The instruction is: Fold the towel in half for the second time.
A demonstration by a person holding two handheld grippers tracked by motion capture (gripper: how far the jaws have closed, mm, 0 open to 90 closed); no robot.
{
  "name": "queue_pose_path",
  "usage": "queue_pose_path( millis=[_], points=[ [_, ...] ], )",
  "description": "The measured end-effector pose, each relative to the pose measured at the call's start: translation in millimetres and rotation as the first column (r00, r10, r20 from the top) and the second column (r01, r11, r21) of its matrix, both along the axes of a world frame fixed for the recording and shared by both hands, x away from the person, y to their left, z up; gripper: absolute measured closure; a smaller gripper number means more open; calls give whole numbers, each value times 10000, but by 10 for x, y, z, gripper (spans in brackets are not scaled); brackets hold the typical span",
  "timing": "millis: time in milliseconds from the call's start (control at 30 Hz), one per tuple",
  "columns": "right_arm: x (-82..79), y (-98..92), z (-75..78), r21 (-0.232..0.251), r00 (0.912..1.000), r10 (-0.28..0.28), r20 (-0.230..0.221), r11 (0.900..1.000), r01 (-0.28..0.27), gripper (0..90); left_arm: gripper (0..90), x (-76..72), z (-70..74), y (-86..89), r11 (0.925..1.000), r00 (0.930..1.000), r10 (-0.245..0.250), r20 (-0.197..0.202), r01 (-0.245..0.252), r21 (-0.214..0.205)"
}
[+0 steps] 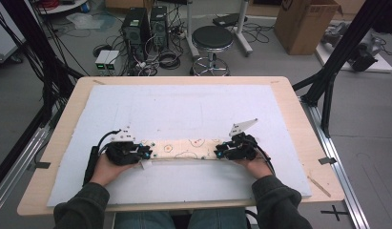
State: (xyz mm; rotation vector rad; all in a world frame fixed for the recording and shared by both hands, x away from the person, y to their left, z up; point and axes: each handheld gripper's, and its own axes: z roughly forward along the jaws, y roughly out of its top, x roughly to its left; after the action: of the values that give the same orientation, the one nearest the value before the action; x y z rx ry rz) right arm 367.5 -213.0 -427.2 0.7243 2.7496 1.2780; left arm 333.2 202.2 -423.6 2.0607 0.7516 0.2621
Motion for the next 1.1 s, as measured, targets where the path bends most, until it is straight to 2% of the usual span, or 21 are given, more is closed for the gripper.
queue_pose_path(
  millis=[33,100,133,267,400,467,567,800,1100],
  points=[
    [13,2,36,96,9997,-64,241,9999,62,640,717,14,9,11,9999,9999,134,36,-133,-40],
    [40,2,71,279,9988,-201,454,9994,188,597,673,51,6,22,9992,9994,348,33,-348,216],
    [55,5,78,290,9988,-277,393,9992,265,569,659,73,-17,23,9990,9992,382,-127,-379,240],
    [108,25,3,-205,9990,-412,184,9989,416,527,640,98,-110,6,9974,9986,205,-488,-170,707],
    [97,30,-51,-507,9992,-323,228,9982,334,513,632,84,-134,34,9988,9982,148,-575,-121,476],
    [92,24,-63,-583,9992,-270,282,9979,286,504,627,77,-137,43,9988,9980,87,-620,-57,488],
    [80,32,-70,-654,9990,-201,393,9976,227,493,624,66,-140,38,9983,9987,44,-512,-13,588],
    [30,22,-110,-759,9953,-10,970,9971,84,493,620,37,-145,22,9966,9996,-39,-263,60,828],
    [10,13,-134,-632,9936,-83,1123,9979,155,493,615,16,-151,2,9939,9999,-114,18,112,1099]
  ],
)
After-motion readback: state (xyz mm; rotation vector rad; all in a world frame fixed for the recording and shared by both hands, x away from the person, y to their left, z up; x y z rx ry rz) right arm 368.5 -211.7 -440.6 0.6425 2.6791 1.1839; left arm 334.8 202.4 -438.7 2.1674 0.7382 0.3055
